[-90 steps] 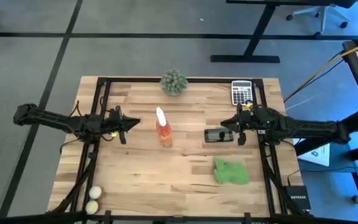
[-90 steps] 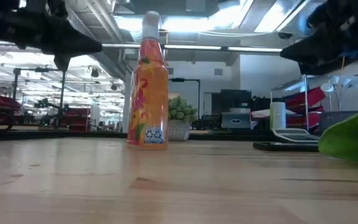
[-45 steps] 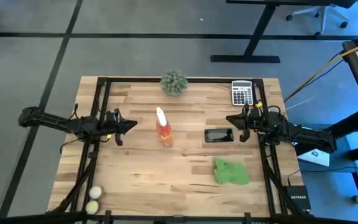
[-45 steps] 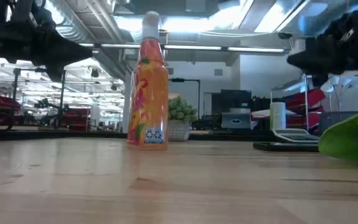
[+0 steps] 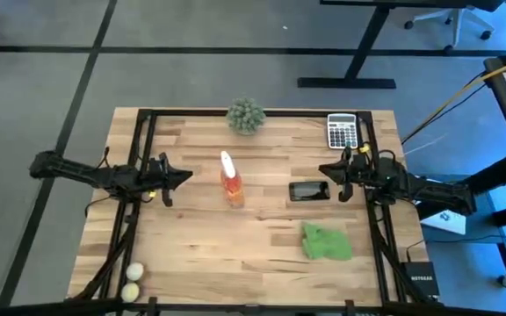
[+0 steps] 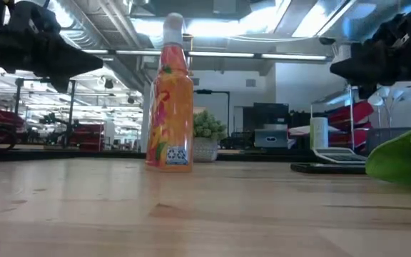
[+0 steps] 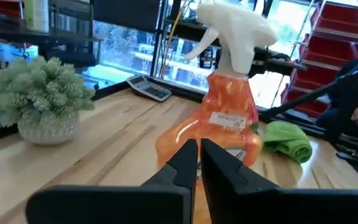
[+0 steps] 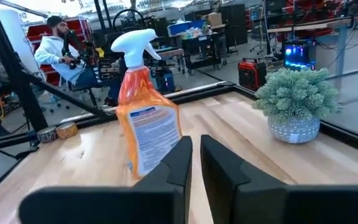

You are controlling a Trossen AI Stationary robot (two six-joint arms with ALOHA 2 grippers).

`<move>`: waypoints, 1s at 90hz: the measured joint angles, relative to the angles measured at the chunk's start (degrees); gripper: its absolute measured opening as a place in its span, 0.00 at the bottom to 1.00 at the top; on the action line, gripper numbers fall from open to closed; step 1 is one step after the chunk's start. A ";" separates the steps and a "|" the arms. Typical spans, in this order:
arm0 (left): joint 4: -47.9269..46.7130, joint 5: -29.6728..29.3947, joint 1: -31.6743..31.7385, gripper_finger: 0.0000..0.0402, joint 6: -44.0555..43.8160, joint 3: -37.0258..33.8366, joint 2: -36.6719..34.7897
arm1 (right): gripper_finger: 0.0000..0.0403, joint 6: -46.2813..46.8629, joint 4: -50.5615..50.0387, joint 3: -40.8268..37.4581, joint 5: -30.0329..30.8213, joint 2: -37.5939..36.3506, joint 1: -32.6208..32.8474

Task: Apply microfiber cloth
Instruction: Return to Home Position

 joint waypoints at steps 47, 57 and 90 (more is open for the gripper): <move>-5.19 15.23 5.44 0.00 2.39 -0.02 -10.03 | 0.04 -4.06 0.03 -0.02 -0.52 0.00 -0.02; -5.19 15.23 6.31 0.00 2.13 -0.02 -9.86 | 0.04 -4.31 0.02 -0.02 -0.40 0.37 -0.02; -5.21 15.25 6.32 0.00 -1.84 -0.02 -9.84 | 0.04 -4.31 0.01 -0.02 -0.07 0.63 -0.02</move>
